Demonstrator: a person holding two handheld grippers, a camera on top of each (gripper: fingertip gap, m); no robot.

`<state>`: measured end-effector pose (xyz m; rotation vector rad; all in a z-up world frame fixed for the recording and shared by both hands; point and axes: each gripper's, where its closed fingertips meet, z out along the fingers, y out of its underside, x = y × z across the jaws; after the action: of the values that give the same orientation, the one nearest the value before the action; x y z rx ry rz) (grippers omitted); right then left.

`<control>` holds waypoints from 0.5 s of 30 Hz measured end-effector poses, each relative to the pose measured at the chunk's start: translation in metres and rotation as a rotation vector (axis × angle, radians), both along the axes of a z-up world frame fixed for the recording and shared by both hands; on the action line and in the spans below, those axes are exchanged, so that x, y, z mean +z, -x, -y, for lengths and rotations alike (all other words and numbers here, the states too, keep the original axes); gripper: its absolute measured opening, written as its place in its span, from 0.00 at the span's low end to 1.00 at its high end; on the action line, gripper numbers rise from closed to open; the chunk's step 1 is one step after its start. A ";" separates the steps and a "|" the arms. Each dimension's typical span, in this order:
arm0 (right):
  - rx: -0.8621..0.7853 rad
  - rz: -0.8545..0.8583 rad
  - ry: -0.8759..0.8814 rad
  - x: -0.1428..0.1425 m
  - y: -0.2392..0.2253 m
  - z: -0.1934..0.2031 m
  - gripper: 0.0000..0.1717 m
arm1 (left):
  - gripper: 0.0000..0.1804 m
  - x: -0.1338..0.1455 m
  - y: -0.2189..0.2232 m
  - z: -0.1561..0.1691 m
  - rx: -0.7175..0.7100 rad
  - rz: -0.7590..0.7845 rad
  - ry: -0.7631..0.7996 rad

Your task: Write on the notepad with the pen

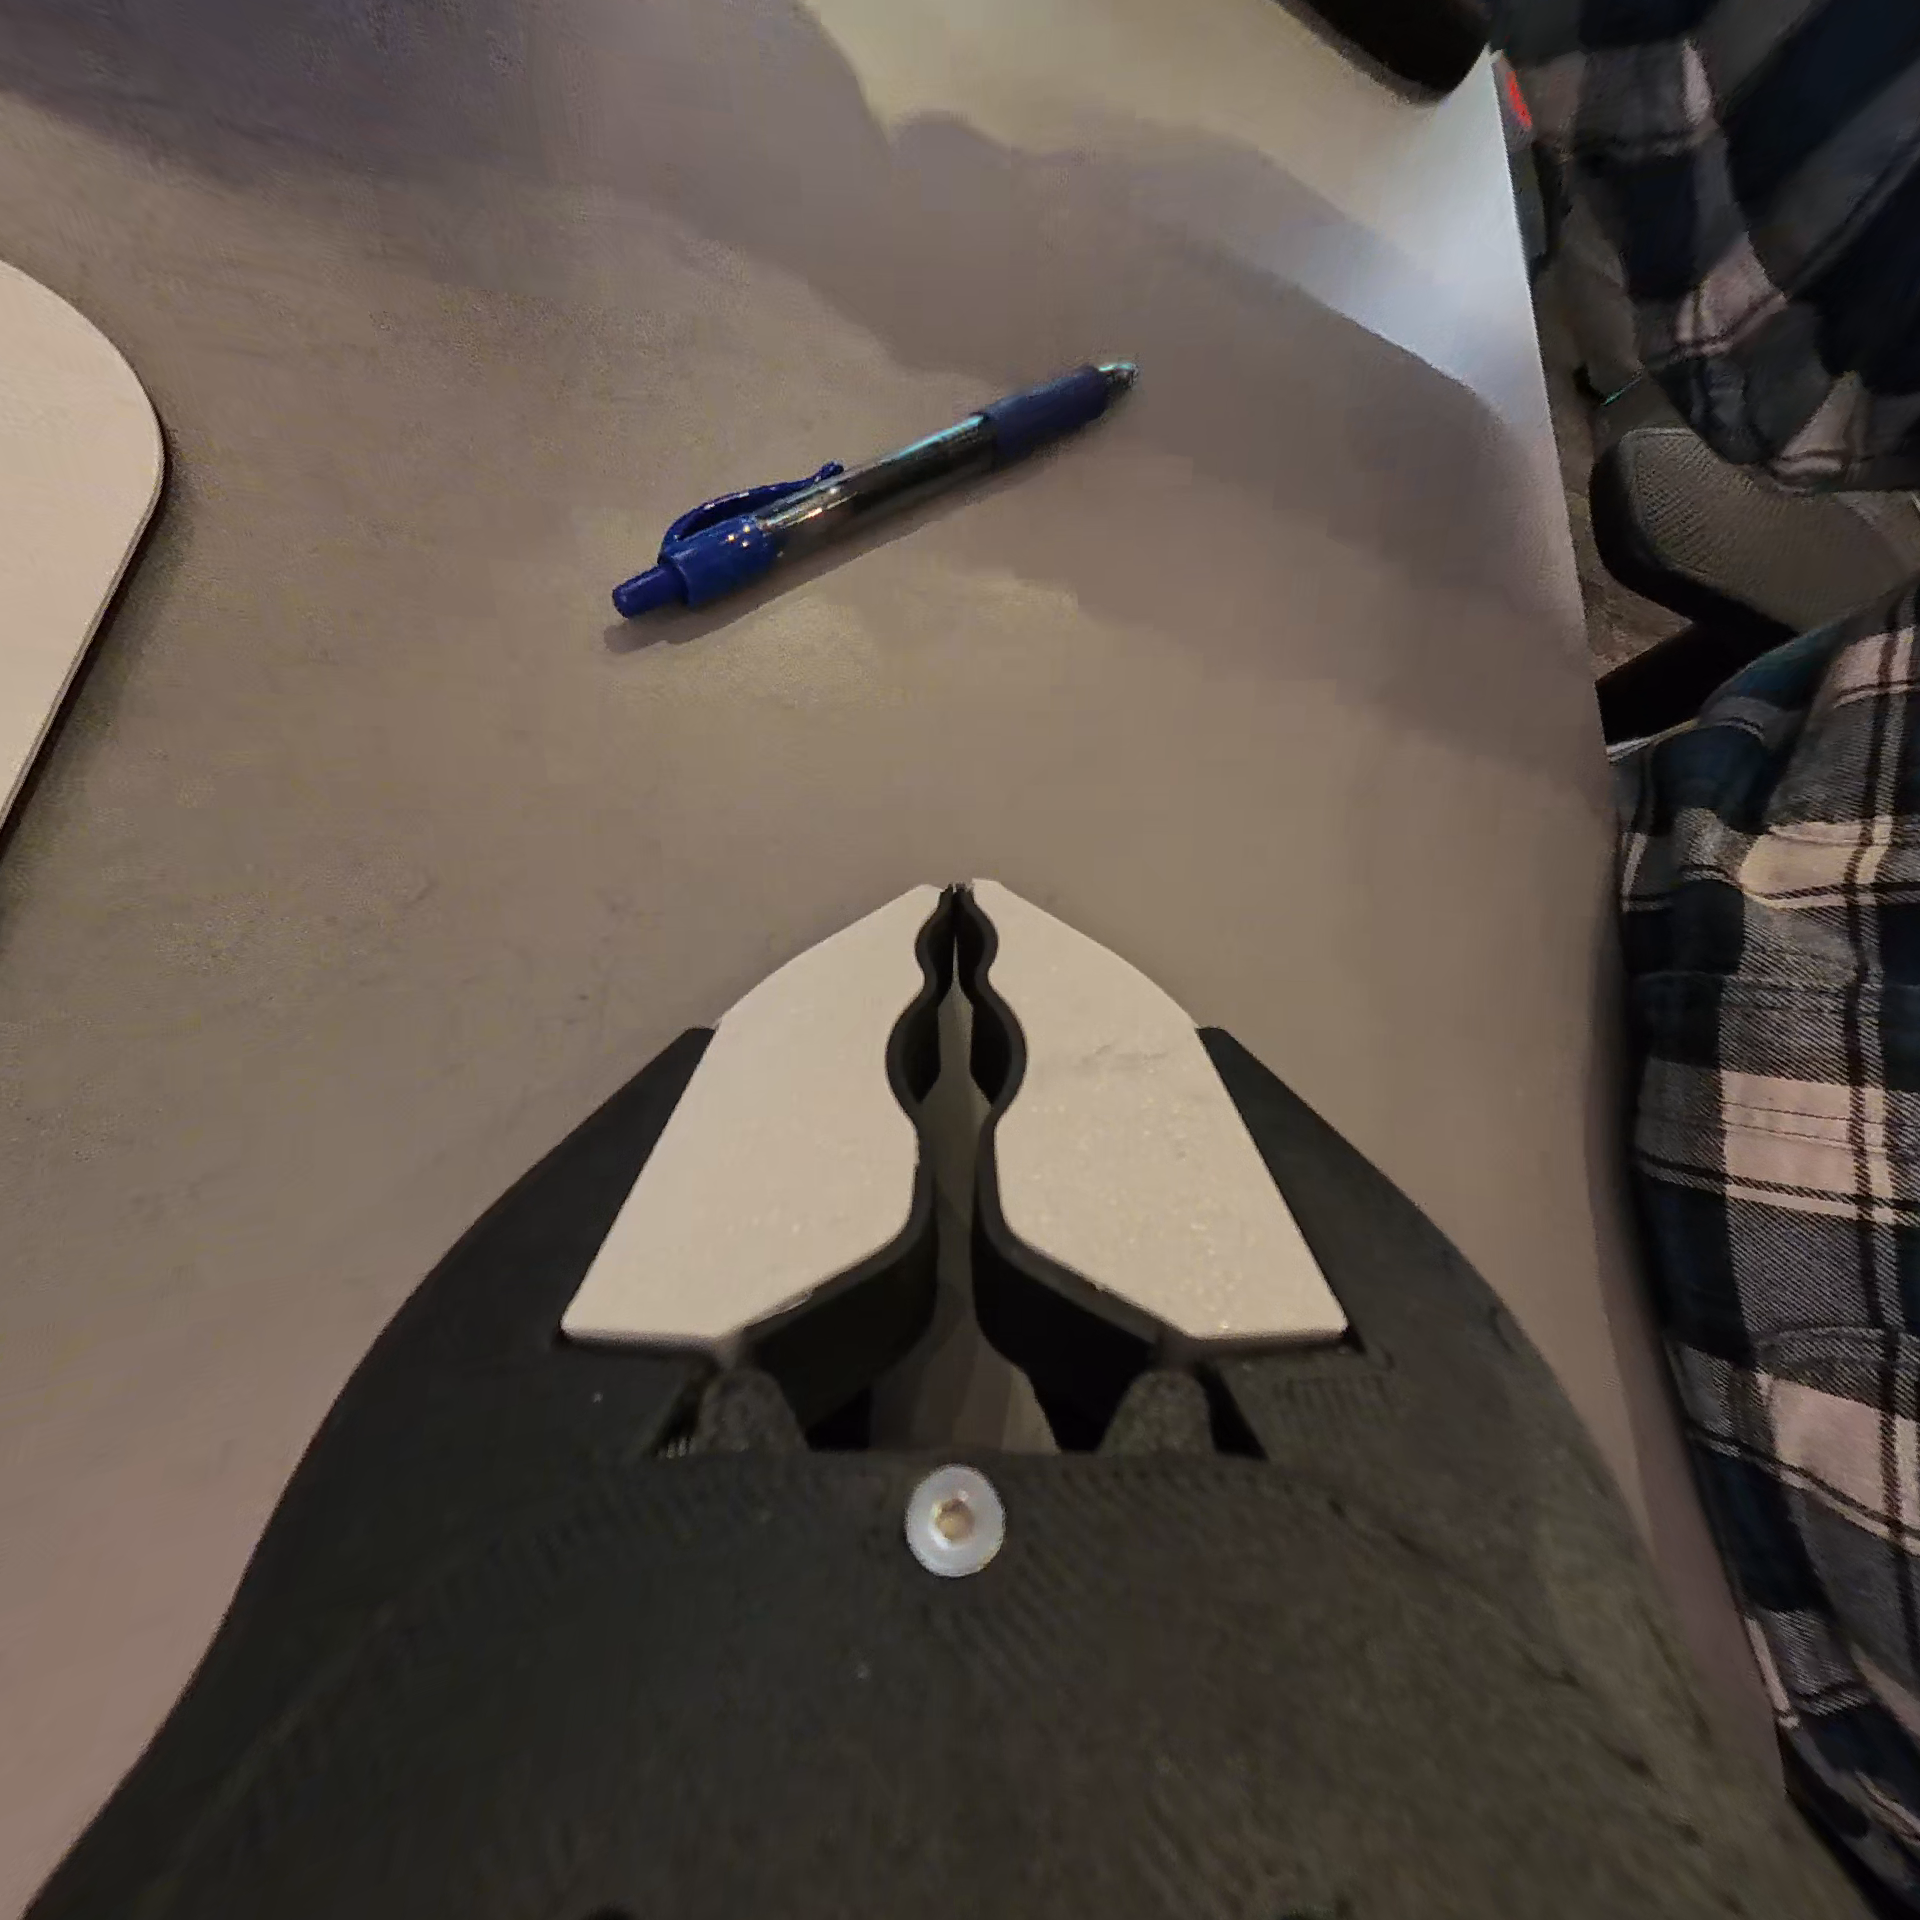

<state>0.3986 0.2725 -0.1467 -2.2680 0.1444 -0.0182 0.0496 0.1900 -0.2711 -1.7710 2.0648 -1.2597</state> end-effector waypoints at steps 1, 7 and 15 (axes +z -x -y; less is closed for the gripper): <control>-0.030 0.000 0.037 -0.013 -0.013 -0.006 0.06 | 0.00 0.000 0.000 0.000 0.000 0.000 0.001; -0.175 0.018 0.195 -0.072 -0.064 -0.026 0.06 | 0.00 0.000 0.000 0.000 -0.002 -0.004 0.015; -0.219 0.052 0.337 -0.105 -0.081 -0.027 0.10 | 0.00 0.001 0.000 0.001 -0.012 -0.010 0.030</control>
<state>0.4800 0.2999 -0.2517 -2.5727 0.3864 -0.2331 0.0492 0.1887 -0.2705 -1.7833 2.0760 -1.2942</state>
